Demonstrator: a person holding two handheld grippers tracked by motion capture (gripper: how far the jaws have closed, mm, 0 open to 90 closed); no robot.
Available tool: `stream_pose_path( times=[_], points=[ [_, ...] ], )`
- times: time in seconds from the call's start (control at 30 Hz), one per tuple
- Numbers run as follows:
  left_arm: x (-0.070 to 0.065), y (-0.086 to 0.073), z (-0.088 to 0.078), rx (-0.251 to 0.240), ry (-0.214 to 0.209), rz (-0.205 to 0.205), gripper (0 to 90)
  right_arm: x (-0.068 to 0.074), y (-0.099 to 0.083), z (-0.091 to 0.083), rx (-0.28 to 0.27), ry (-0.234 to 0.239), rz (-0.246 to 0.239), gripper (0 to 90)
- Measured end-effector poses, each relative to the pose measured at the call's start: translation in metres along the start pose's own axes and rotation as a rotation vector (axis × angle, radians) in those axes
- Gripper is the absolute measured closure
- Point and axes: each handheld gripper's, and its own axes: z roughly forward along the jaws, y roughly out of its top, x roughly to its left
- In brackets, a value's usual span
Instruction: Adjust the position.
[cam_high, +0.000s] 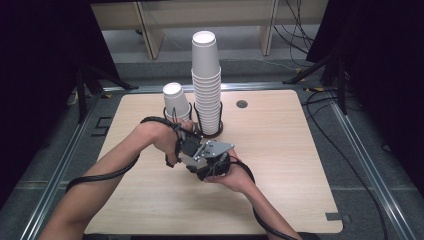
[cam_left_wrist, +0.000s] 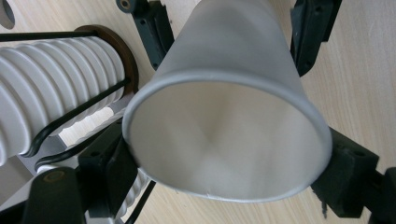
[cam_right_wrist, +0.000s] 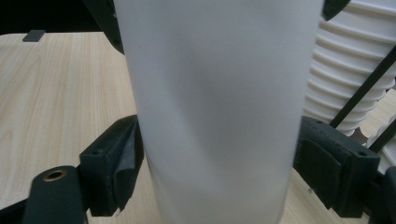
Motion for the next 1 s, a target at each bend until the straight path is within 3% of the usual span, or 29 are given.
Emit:
stream_pose_path(
  times=[0.37,0.43,0.47,0.53,0.57,0.63,0.73,0.8,0.83,0.87,0.93,1.0],
  points=[
    [0.000,0.000,0.000,-0.014,0.002,0.001,17.7,-0.002,-0.001,0.000,-0.014,-0.010,-0.036,25.6],
    [0.000,0.000,0.000,-0.045,0.001,0.002,15.7,-0.001,-0.001,-0.001,-0.010,-0.008,-0.039,25.7],
    [0.000,-0.002,-0.001,-0.080,0.004,-0.008,14.6,0.000,-0.002,-0.001,-0.013,-0.012,-0.032,25.7],
    [0.001,-0.005,-0.004,-0.154,0.013,-0.039,13.6,-0.002,-0.002,-0.003,-0.011,-0.026,-0.065,25.7],
    [0.002,-0.007,-0.006,-0.184,0.039,-0.032,12.9,-0.003,-0.003,-0.005,-0.014,-0.036,-0.069,25.6],
    [0.001,-0.013,-0.008,-0.260,0.061,-0.075,10.0,-0.004,-0.003,-0.008,-0.018,-0.056,-0.075,25.6],
    [-0.001,-0.024,-0.012,-0.365,0.107,-0.133,5.3,-0.003,-0.006,-0.012,-0.027,-0.064,-0.016,25.4],
    [-0.005,-0.032,-0.012,-0.446,0.140,-0.197,4.2,-0.007,-0.008,-0.016,-0.057,-0.077,-0.035,25.2],
    [-0.008,-0.037,-0.011,-0.490,0.170,-0.227,3.5,-0.005,-0.010,-0.018,-0.063,-0.089,0.001,25.0],
    [-0.010,-0.042,-0.009,-0.525,0.192,-0.273,2.9,-0.005,-0.011,-0.021,-0.066,-0.090,0.018,24.9],
    [-0.014,-0.053,-0.003,-0.587,0.247,-0.345,2.9,-0.007,-0.013,-0.025,-0.102,-0.118,-0.001,24.6],
    [-0.019,-0.062,0.005,-0.643,0.278,-0.453,2.8,-0.008,-0.015,-0.031,-0.125,-0.138,0.015,24.4]
  ],
)
